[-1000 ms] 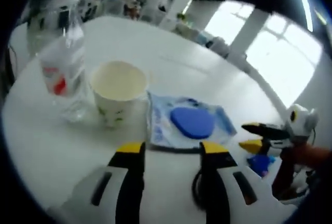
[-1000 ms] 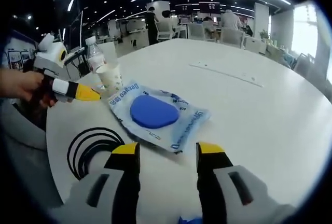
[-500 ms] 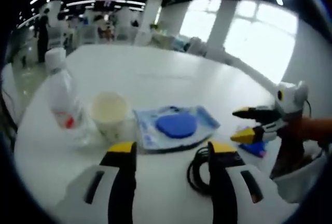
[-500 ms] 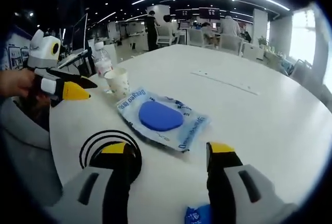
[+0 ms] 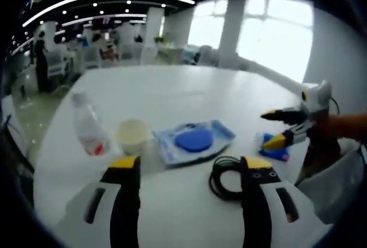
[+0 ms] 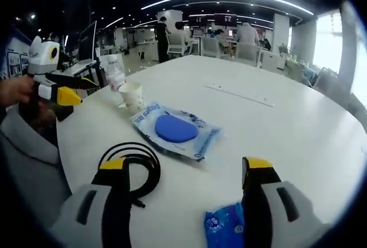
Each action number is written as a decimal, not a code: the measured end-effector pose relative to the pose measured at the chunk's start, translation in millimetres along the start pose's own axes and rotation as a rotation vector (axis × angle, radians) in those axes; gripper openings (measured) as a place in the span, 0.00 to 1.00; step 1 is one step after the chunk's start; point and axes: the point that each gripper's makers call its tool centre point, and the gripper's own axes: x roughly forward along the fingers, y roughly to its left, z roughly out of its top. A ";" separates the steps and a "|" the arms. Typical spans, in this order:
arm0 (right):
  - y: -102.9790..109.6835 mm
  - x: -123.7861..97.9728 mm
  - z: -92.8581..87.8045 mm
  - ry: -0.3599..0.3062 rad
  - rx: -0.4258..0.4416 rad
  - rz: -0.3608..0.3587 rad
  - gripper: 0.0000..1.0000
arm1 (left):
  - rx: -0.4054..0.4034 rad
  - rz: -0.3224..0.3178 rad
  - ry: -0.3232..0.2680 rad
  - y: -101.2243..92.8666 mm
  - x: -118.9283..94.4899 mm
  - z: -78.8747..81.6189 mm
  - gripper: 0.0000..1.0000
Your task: Arrange the tabletop items into an orderly group along one side of the table until the central work area is clear of visible clutter.
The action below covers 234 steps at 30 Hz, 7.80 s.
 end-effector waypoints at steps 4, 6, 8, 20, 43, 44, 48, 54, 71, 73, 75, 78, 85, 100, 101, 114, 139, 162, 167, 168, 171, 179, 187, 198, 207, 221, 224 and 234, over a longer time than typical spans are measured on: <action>-0.6 -9.2 -1.6 -0.006 0.017 -0.010 0.86 | 0.022 0.005 -0.005 2.3 -11.5 -1.1 0.74; -1.7 -15.0 -2.9 -0.010 0.026 -0.016 0.88 | 0.034 0.003 -0.007 1.3 -18.8 -1.2 0.76; -3.0 -20.0 -4.6 -0.010 0.030 -0.024 0.90 | 0.048 0.006 -0.007 2.4 -23.7 -2.6 0.78; -8.1 -46.6 -11.2 -0.008 0.038 -0.046 1.00 | 0.087 -0.023 -0.014 2.3 -58.3 -16.3 0.92; -7.3 -84.7 -30.6 0.030 0.039 -0.061 1.00 | 0.180 -0.025 -0.037 -8.9 -116.7 -43.4 1.00; -7.4 -85.6 -30.9 0.034 0.037 -0.062 1.00 | 0.188 -0.024 -0.033 -8.6 -116.5 -45.7 1.00; -8.4 -90.7 -30.0 0.048 0.000 -0.059 1.00 | 0.195 -0.031 -0.027 -7.8 -114.6 -51.3 1.00; -15.4 -97.5 -34.7 0.090 -0.028 -0.065 1.00 | 0.218 -0.048 -0.025 -12.6 -112.4 -53.4 1.00; -35.6 -89.6 -59.1 0.249 -0.109 -0.021 0.83 | 0.228 -0.070 -0.017 -14.2 -110.6 -58.8 0.99; -38.9 -87.1 -60.1 0.261 -0.125 -0.021 0.81 | 0.230 -0.070 -0.016 -14.2 -110.6 -58.8 0.99; -43.0 -84.5 -61.2 0.273 -0.123 -0.017 0.79 | 0.230 -0.070 -0.016 -14.2 -110.4 -59.0 0.99; -49.3 -80.8 -63.5 0.291 -0.131 -0.013 0.75 | 0.229 -0.074 -0.012 -14.6 -109.9 -59.8 0.99; -59.3 -71.2 -74.2 0.352 -0.150 0.017 0.65 | 0.224 -0.079 -0.002 -14.7 -109.2 -61.7 0.99; -72.1 -56.5 -94.8 0.459 -0.189 0.059 0.42 | 0.224 -0.079 0.007 -15.4 -108.9 -63.5 0.98; -72.7 -55.1 -96.4 0.471 -0.196 0.067 0.40 | 0.219 -0.079 0.008 -15.3 -108.7 -63.8 0.98; -74.5 -42.9 -112.2 0.600 -0.329 0.121 0.17 | 0.191 -0.046 0.020 -7.9 -108.9 -66.4 0.98; -68.5 -55.3 -96.1 0.586 -0.490 0.176 0.00 | 0.175 -0.043 0.013 -6.7 -109.0 -65.5 0.95; -70.1 -65.3 -15.5 0.458 -0.727 0.183 0.00 | 0.156 -0.048 0.004 -6.4 -109.3 -64.7 0.95; -71.8 -66.3 1.9 0.436 -0.773 0.192 0.00 | 0.153 -0.044 0.003 -4.9 -109.7 -64.7 0.95; -72.2 -66.2 4.5 0.434 -0.777 0.193 0.00 | 0.153 -0.044 0.005 -4.7 -109.7 -65.0 0.95; -77.1 -65.6 14.3 0.433 -0.814 0.195 0.00 | 0.154 -0.043 0.004 -4.7 -109.7 -64.8 0.95; -89.0 -60.0 29.3 0.421 -0.882 0.201 0.00 | 0.147 -0.036 0.001 -3.3 -110.1 -64.5 0.95; -103.0 -46.7 29.7 0.420 -0.950 0.205 0.00 | 0.144 -0.036 0.001 -3.7 -109.8 -65.0 0.95; -115.5 -29.4 15.5 0.447 -1.099 0.235 0.00 | 0.140 -0.040 0.006 -3.8 -109.5 -66.2 0.94; -118.8 -14.3 9.6 0.455 -1.166 0.255 0.00 | 0.139 -0.040 0.002 -3.5 -109.8 -65.9 0.94; -119.7 6.2 -2.6 0.471 -1.272 0.290 0.00 | 0.131 -0.038 0.007 -2.2 -109.9 -67.2 0.94; -118.6 10.2 -4.8 0.469 -1.278 0.298 0.00 | 0.127 -0.036 0.008 -1.6 -109.9 -67.5 0.94; -113.9 25.3 -16.3 0.476 -1.309 0.332 0.00 | 0.130 -0.037 0.028 -1.3 -109.3 -70.6 0.93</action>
